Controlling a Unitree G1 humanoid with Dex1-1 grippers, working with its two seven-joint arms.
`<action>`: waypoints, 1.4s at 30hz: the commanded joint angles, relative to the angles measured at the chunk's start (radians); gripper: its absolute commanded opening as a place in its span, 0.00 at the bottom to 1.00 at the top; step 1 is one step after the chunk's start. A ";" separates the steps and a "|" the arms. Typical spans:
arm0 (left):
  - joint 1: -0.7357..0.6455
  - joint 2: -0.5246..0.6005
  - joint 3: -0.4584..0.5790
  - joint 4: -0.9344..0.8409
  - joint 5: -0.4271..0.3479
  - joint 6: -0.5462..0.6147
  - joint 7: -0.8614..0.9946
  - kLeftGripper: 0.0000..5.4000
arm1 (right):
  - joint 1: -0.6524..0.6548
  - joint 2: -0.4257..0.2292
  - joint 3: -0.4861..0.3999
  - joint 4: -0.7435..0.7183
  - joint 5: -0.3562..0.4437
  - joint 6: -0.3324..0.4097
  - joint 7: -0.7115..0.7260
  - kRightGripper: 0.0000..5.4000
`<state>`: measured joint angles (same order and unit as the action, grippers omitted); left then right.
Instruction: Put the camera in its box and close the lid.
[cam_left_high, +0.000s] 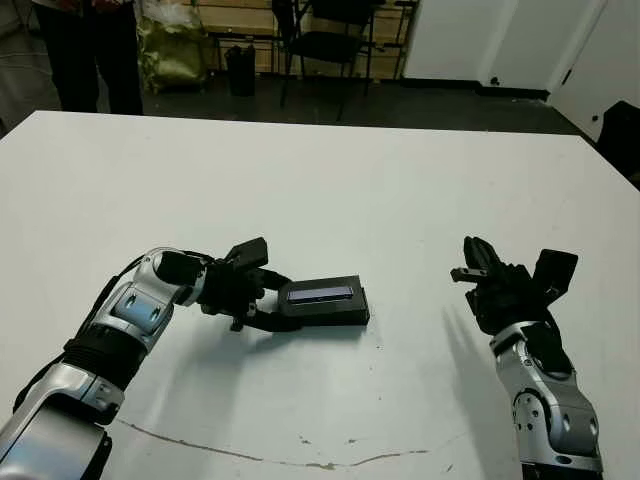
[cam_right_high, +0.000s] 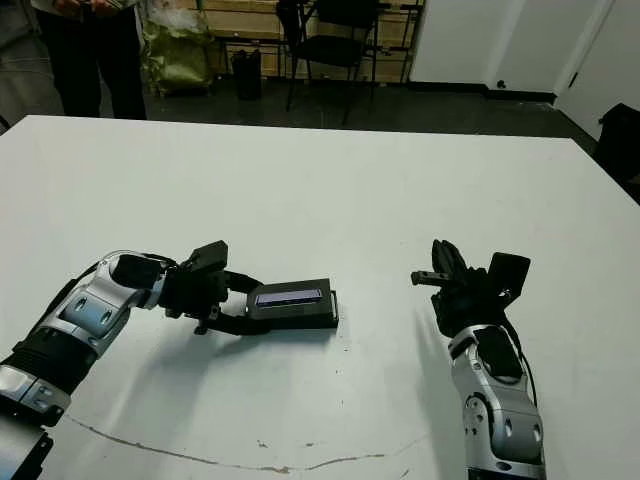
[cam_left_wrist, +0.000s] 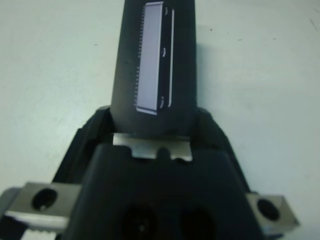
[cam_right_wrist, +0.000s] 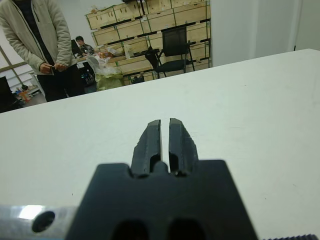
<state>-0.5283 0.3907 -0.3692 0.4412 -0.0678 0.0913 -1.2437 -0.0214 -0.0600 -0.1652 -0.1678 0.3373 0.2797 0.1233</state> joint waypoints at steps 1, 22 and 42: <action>0.007 0.000 -0.019 0.035 0.022 -0.016 -0.013 0.48 | 0.009 -0.002 -0.008 0.011 0.005 0.019 -0.005 0.00; -0.050 -0.038 -0.029 0.082 0.045 -0.013 -0.013 0.48 | 0.007 -0.001 -0.015 0.010 0.007 0.029 0.005 0.00; -0.109 -0.066 -0.054 0.103 0.066 0.040 -0.052 0.47 | 0.025 0.004 -0.009 0.009 0.006 0.014 0.009 0.00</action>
<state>-0.6222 0.3329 -0.4017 0.5330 -0.0223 0.1214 -1.2909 -0.0077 -0.0526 -0.1660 -0.1796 0.3372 0.3005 0.1259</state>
